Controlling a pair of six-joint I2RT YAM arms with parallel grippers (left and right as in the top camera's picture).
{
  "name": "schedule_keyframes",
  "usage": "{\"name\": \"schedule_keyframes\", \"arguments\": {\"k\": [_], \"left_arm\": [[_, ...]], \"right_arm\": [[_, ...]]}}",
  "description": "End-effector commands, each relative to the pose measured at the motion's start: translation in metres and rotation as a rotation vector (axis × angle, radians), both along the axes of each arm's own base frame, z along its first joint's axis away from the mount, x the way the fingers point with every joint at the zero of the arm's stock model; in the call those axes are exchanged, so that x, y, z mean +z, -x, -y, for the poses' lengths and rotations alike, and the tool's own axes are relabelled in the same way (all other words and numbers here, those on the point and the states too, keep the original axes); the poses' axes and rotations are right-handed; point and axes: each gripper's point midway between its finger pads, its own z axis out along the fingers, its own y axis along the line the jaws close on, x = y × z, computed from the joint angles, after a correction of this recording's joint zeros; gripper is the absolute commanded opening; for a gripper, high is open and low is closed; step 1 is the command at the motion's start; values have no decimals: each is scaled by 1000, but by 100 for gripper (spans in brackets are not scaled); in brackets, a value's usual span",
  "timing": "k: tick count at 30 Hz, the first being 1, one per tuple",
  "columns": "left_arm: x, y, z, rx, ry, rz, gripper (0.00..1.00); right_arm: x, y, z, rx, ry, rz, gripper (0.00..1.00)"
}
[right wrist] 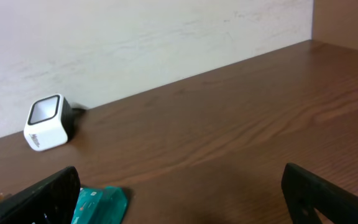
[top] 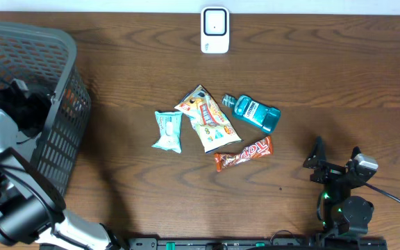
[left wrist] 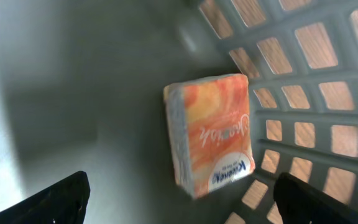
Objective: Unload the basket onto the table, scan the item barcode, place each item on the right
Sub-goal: 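Reach the left gripper into the basket and grasp the orange tissue pack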
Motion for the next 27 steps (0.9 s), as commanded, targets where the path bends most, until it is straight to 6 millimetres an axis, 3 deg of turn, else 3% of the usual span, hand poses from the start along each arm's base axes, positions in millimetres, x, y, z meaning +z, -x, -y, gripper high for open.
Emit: {"name": "schedule_keyframes", "arguments": {"k": [1,10,18,27], "left_arm": [[-3,-12,12,-118,-10,58,95],[-3,-40,26,-193,-113,104,95],[-23,-30,14,-147,-328,-85,88],[-35,-22,16,-149,-325,-122,89]], "right_arm": [[-2,0,-1,5,9,-6,99],[-2,0,-1,5,9,-6,99],[-2,0,-1,5,9,-6,99],[-2,0,-1,5,9,-6,99]]}}
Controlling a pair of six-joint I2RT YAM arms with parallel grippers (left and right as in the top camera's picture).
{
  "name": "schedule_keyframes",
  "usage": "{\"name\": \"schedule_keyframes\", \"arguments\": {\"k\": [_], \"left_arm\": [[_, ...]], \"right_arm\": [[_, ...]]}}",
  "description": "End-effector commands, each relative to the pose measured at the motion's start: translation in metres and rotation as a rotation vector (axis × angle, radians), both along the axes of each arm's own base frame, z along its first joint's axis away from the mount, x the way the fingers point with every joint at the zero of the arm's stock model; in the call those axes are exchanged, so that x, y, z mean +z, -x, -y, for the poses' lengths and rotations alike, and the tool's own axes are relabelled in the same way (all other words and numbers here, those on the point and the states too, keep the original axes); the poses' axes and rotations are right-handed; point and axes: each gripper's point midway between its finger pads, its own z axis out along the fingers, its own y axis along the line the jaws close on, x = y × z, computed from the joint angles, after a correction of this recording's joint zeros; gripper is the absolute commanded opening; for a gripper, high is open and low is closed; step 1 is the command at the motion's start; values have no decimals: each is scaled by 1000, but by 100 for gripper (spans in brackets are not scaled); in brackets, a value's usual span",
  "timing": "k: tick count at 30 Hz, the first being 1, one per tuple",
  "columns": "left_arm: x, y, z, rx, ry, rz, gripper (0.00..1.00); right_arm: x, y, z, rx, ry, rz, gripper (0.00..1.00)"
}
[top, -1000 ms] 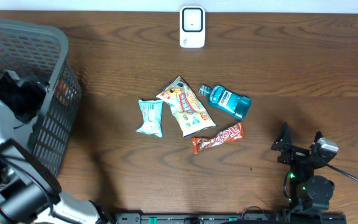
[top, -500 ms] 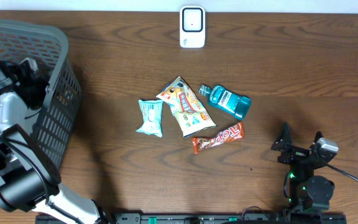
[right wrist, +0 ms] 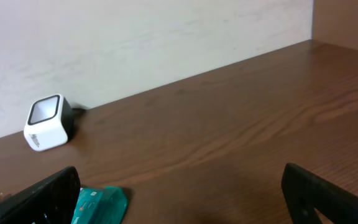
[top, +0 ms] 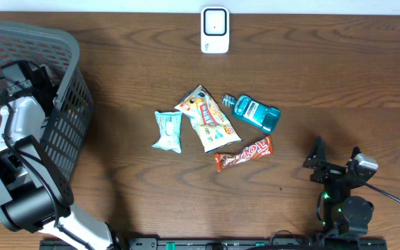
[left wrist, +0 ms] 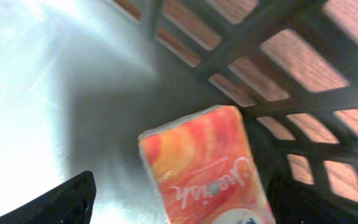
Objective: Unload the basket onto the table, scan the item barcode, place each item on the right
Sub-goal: 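Reach the left gripper into the basket and grasp the orange tissue pack, then carry the tissue pack out and set it below the snack bag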
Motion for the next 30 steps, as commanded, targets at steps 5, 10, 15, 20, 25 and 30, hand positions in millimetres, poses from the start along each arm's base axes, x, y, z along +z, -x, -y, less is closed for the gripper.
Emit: {"name": "schedule_keyframes", "arguments": {"k": [5,10,15,20,25,30], "left_arm": [[-41,12,2,-7,13,-100,88],[-65,18,6,-10,45,-150,46],[-53,16,0,1,30,-126,8],[-7,15,-19,90,0,-31,8],[83,30,-56,307,-55,160,7],[191,60,-64,514,-36,438,8]], "right_arm": [[-2,0,-1,5,9,-6,99],[-2,0,-1,5,9,-6,99],[-2,0,-1,5,9,-6,99],[-2,0,-1,5,9,-6,99],[-2,0,-1,5,9,-6,99],[-2,0,-1,5,9,-6,99]]}}
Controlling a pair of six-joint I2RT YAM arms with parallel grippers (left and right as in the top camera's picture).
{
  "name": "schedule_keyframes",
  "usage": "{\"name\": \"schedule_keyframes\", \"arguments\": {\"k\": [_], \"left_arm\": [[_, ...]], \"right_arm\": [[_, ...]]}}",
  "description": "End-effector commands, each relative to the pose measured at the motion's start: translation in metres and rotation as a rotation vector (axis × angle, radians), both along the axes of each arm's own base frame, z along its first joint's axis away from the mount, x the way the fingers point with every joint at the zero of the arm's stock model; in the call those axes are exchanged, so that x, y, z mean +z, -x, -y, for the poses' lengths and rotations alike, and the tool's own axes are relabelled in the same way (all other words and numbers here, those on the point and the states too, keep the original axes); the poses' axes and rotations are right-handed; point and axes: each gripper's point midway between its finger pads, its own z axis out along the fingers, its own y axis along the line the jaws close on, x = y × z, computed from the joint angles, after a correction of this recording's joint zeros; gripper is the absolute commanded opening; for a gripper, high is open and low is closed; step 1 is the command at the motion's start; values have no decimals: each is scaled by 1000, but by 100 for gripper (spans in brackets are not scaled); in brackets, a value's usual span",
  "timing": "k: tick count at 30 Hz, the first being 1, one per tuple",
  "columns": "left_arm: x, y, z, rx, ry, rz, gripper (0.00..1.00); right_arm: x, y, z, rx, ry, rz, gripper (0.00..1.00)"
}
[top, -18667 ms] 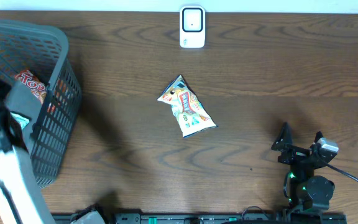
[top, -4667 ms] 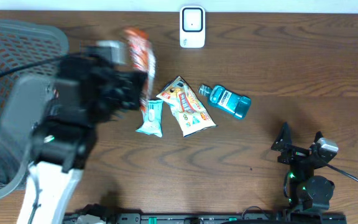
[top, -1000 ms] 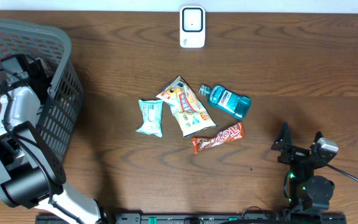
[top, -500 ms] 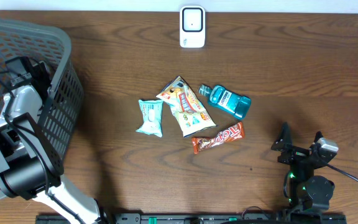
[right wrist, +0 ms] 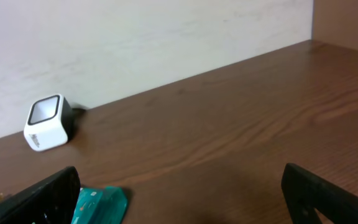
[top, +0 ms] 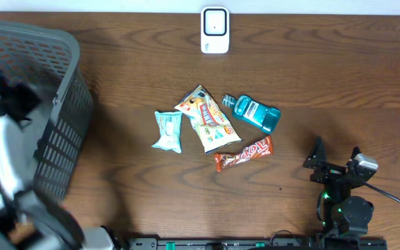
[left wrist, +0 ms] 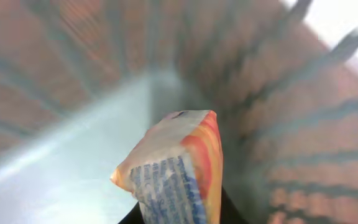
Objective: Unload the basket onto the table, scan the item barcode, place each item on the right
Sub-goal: 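Carry the tissue pack out and set it below the snack bag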
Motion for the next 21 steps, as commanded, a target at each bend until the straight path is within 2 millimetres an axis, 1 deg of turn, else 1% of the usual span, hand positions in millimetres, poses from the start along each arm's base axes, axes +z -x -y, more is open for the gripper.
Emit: {"name": "schedule_keyframes", "arguments": {"k": [1,3,4,6,7,8,9,10,11,12,13,15,16,18,21], "left_arm": [[83,22,5,165,38,241,7],[121,30,26,141,69,360,7],[135,31,41,100,87,405,7],[161,31,80,-37,122,479,8],[170,30,104,-117,147,500,7],[174,31,128,-194,175,504,8],[174,31,152,-266,200,491,7],[170,33,170,-322,214,468,7],[163,35,190,-380,227,428,8],[151,38,216,-462,235,370,8],[140,40,233,-524,240,325,8],[111,48,274,-654,253,212,7],[97,51,288,-693,255,159,7],[60,60,320,-772,242,35,8],[10,76,358,-870,192,-120,7]], "right_arm": [[-2,0,-1,5,9,-6,99],[-2,0,-1,4,8,-6,99],[-2,0,-1,5,9,-6,99],[-2,0,-1,5,9,-6,99],[-2,0,-1,4,8,-6,99],[-2,0,-1,5,9,-6,99],[-2,0,-1,4,9,-6,99],[-2,0,-1,5,9,-6,99],[-2,0,-1,5,9,-6,99],[-2,0,-1,4,8,-6,99],[-2,0,-1,5,9,-6,99],[-2,0,-1,4,8,-6,99],[-2,0,-1,4,8,-6,99],[-2,0,-1,5,9,-6,99],[-2,0,-1,4,8,-6,99]]}}
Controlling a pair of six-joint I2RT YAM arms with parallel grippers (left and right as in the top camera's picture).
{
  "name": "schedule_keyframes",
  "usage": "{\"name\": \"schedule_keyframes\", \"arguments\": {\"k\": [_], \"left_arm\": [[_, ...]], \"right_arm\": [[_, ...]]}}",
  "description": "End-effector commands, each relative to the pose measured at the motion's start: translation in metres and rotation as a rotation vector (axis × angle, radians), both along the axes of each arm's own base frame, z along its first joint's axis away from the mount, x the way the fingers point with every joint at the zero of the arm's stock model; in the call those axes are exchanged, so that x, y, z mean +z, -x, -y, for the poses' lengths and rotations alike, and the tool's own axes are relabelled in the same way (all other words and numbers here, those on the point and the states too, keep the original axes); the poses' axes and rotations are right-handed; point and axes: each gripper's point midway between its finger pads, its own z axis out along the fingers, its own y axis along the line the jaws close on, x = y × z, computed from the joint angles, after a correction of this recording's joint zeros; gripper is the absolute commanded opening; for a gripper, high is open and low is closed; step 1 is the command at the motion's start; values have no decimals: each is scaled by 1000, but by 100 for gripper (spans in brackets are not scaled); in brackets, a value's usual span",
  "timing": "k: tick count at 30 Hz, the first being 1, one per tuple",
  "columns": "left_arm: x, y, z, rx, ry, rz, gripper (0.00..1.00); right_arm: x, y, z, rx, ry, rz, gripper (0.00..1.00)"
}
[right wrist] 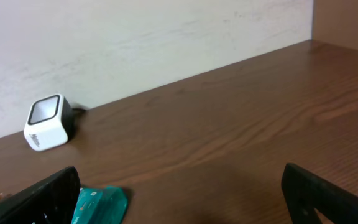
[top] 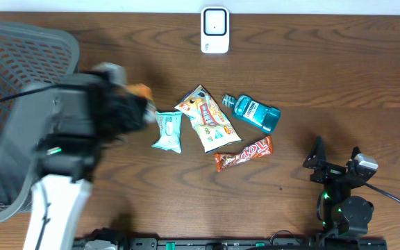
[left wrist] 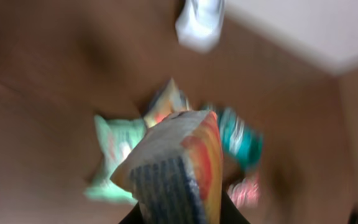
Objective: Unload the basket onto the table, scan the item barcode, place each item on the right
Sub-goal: 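Carry the tissue pack out and set it below the snack bag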
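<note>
My left gripper [top: 136, 98] is shut on an orange and white tissue pack [left wrist: 180, 163], blurred with motion. It hangs over the table just left of the pile of items, outside the basket. The pack's orange end [top: 141, 90] shows at the arm's tip in the overhead view. The white barcode scanner [top: 214, 30] stands at the far edge; the left wrist view shows the scanner [left wrist: 200, 18] above and beyond the pack. My right gripper [top: 335, 161] rests open at the near right, nothing between its fingers [right wrist: 48, 199].
A grey mesh basket [top: 26, 42] stands at the far left. In the middle lie a mint pouch [top: 167, 130], a snack bag [top: 207, 118], a teal mouthwash bottle [top: 254, 112] and a candy bar [top: 244, 153].
My left gripper, shut on the tissue pack, was inside the basket. Now it is out over the table beside the mint pouch, facing the scanner. The right arm has not moved.
My left gripper stood open over the tissue pack lying in the basket's bottom, then open and closer to it. Then it was shut on the pack inside the basket. Now the pack is held over the table. The right arm stayed still throughout.
</note>
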Motion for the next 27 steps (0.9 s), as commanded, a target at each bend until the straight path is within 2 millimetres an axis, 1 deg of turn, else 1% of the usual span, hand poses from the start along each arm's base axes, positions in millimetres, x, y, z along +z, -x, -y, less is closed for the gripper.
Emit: {"name": "schedule_keyframes", "arguments": {"k": [1,3,4,5,7,12,15,17,18,19,20,21,22,23,25,27], "left_arm": [[-63,19,30,-119,-172,-110,8],[-97,29,46,-174,-263,-158,7],[-117,34,53,-181,-312,-187,7],[-128,35,56,-173,-335,-204,8],[-156,37,66,-152,-377,-248,7],[-209,33,92,-138,-386,-326,7],[-235,33,100,-111,-385,-370,8],[-248,35,102,-97,-381,-402,8],[-251,36,103,-101,-380,-409,8],[-251,36,103,-102,-378,-409,14],[-250,35,104,-102,-375,-404,38],[-245,32,106,-105,-369,-391,69],[-238,27,108,-111,-361,-369,91],[-229,20,111,-127,-353,-337,100],[-203,6,118,-166,-338,-253,98],[-165,-14,124,-208,-334,-126,98]], "right_arm": [[-2,0,-1,5,9,-6,99],[-2,0,-1,5,9,-6,99],[-2,0,-1,5,9,-6,99],[-2,0,-1,4,9,-6,99],[-2,0,-1,5,9,-6,99],[-2,0,-1,5,9,-6,99],[-2,0,-1,5,9,-6,99],[-2,0,-1,4,9,-6,99],[-2,0,-1,4,9,-6,99],[-2,0,-1,5,9,-6,99],[-2,0,-1,5,9,-6,99],[-2,0,-1,4,9,-6,99],[-2,0,-1,4,9,-6,99],[-2,0,-1,5,9,-6,99],[-2,0,-1,5,9,-6,99],[-2,0,-1,5,9,-6,99]]}}
